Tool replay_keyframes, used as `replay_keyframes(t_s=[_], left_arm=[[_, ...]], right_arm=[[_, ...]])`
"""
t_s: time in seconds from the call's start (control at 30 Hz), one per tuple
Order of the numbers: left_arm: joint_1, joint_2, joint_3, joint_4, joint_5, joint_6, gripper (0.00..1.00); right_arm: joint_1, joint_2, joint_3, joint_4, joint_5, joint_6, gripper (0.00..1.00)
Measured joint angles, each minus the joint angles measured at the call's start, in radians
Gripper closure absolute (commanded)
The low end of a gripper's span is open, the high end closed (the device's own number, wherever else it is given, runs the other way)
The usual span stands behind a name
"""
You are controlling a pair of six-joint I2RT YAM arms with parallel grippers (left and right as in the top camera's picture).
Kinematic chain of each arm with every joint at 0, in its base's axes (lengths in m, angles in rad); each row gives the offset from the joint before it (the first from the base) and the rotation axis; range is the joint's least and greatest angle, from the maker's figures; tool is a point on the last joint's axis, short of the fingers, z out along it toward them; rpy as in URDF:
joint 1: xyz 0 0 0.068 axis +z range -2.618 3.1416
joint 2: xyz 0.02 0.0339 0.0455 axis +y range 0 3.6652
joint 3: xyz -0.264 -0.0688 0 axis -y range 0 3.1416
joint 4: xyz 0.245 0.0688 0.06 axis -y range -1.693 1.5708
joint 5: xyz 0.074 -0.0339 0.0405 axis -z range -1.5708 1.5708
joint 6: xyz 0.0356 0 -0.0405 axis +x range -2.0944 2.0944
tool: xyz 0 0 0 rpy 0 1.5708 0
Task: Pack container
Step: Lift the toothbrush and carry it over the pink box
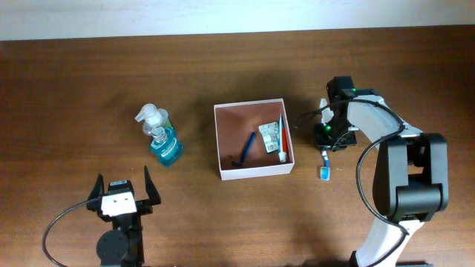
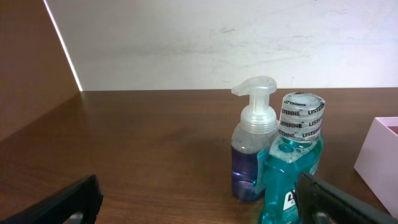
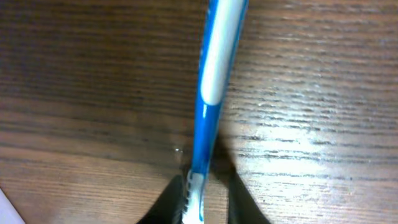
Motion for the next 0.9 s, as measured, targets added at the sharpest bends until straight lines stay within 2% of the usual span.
replay_keyframes(t_s=[0.07, 0.3, 0.43, 0.77, 0.9], left_arm=[[0.000, 0.000, 0.000, 0.000, 0.000, 0.000, 0.01], [0.000, 0.000, 0.000, 0.000, 0.000, 0.000, 0.01], [0.000, 0.000, 0.000, 0.000, 0.000, 0.000, 0.01], [0.000, 0.000, 0.000, 0.000, 0.000, 0.000, 0.00], [0.000, 0.000, 0.000, 0.000, 0.000, 0.000, 0.01]], right_arm=[[0.000, 0.000, -0.001, -0.003, 0.006, -0.001, 0.96], [0.000, 0.000, -0.002, -0.025, 0.007, 0.005, 0.96], [0.000, 0.001, 0.052, -0.130, 0.007, 0.005, 0.96], [0.008, 0.003, 0.600, -0.455, -0.066, 0.016, 0.96], [0.078, 0.002, 0.699, -0.484, -0.087, 0.043, 0.96]])
